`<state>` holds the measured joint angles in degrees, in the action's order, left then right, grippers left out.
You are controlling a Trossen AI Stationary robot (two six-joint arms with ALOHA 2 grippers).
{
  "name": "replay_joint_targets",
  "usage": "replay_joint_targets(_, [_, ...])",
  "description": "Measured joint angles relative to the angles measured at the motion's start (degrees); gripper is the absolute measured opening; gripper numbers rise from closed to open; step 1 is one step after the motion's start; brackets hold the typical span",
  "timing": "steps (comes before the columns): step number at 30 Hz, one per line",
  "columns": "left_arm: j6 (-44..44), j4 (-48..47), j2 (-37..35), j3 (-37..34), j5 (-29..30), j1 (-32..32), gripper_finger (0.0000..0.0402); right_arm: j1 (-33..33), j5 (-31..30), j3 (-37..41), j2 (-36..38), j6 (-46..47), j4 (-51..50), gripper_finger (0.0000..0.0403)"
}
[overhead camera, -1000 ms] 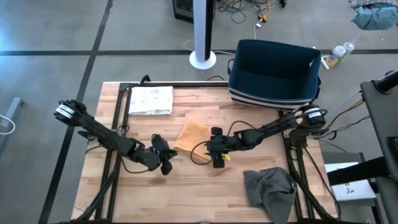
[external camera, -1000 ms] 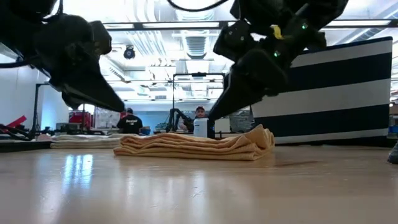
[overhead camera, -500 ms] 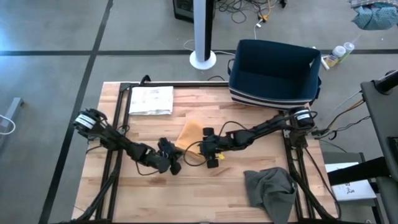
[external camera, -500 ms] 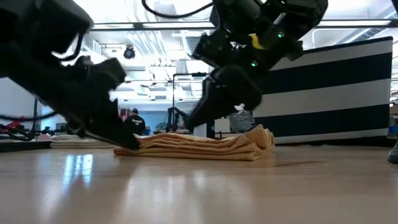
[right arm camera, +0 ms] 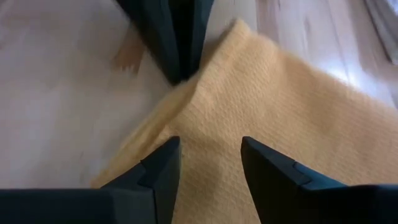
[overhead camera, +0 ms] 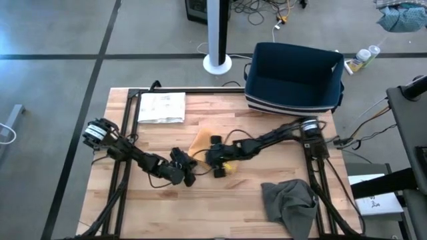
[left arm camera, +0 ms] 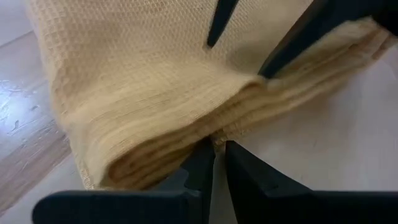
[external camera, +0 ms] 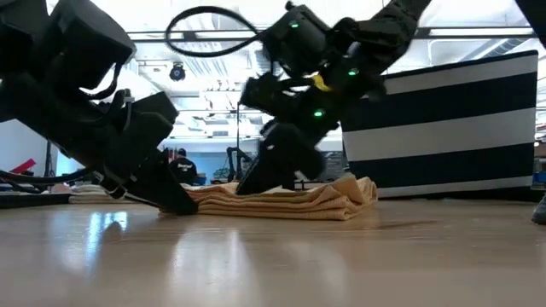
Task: Fold towel
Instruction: Fold the yellow towel
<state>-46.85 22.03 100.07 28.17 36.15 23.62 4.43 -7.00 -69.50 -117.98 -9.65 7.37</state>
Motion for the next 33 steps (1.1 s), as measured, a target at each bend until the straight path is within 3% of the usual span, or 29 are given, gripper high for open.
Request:
replay_joint_targets(11, [0.2, -0.6, 0.2, -0.1, -1.2, 0.0, 0.0038, -1.3, -0.1, -6.2, -1.8, -2.1, -6.4, 0.016])
replay_joint_targets(22, [1.1, -0.7, 0.3, -0.1, -1.6, 0.0, 0.0038, -2.7, 0.0, -6.1, -0.4, -2.9, -4.3, 0.0146])
replay_joint_targets(33, [1.1, -0.6, 0.3, -0.1, -1.7, -0.1, 0.0038, -1.4, 2.8, -10.1, -5.7, -2.8, -2.3, 0.0152])
